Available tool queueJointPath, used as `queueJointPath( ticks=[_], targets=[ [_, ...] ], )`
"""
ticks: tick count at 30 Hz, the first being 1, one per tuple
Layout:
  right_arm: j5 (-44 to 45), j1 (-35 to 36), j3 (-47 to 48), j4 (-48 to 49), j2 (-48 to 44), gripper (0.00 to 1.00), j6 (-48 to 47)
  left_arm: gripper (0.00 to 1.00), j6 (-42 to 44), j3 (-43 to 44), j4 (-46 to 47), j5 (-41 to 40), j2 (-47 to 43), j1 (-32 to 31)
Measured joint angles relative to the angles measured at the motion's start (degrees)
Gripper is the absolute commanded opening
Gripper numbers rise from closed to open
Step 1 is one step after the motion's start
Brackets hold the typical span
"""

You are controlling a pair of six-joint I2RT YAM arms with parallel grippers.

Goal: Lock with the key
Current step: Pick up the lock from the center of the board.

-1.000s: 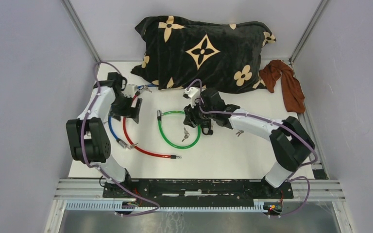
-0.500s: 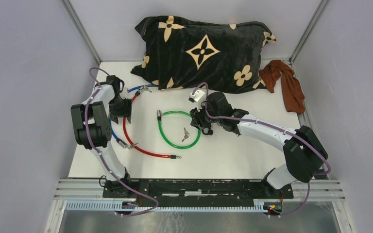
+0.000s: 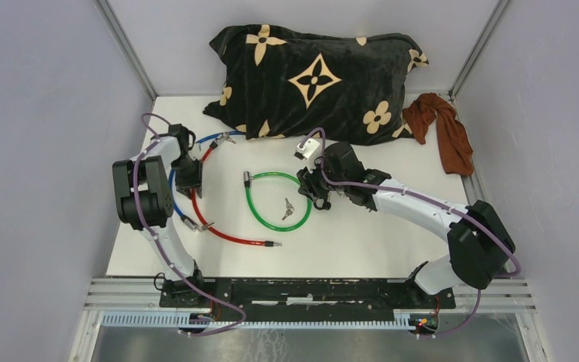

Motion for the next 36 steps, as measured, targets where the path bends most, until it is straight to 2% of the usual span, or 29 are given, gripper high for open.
queueJointPath(
  ticks=[1, 2, 3, 13, 17, 20, 28, 36],
  targets=[
    [0.13, 0.0, 0.0, -0.15, -0.17, 0.51, -0.26, 0.16, -0.17, -0.39, 0.15, 0.24, -0.2, -0.04],
    [0.31, 0.0, 0.0, -0.26, -0.44, 0.51, -0.44, 0.04, -0.22, -0.68, 0.2, 0.26, -0.37, -0.04],
    [0.5, 0.0, 0.0, -0.39, -0.66, 0.51, -0.55, 0.02, -0.44, -0.96, 0.37, 0.35, -0.5, -0.04],
    [0.2, 0.0, 0.0, -1.49, -4.5, 0.52, -3.17, 0.02, -0.48, -2.93, 2.14, 0.24, -3.5, -0.44],
    [-3.08, 0.0, 0.0, -1.38, -6.27, 0.54, -5.66, 0.02, 2.73, -2.91, 1.99, -1.38, -9.38, -2.05],
    [-5.97, 0.0, 0.15, -1.01, -7.89, 0.55, -8.11, 0.02, 6.95, -2.8, 1.92, -3.72, -15.34, -5.18],
    [-16.5, -1.38, 8.52, -1.42, -7.15, 0.56, -14.16, 0.02, 24.41, -2.95, 1.75, -13.84, -28.26, -20.35],
    [-29.35, -5.07, 16.96, 0.85, 0.96, 0.71, -16.15, 0.02, 38.36, -2.84, 1.97, -20.33, -32.04, -27.74]
  ],
)
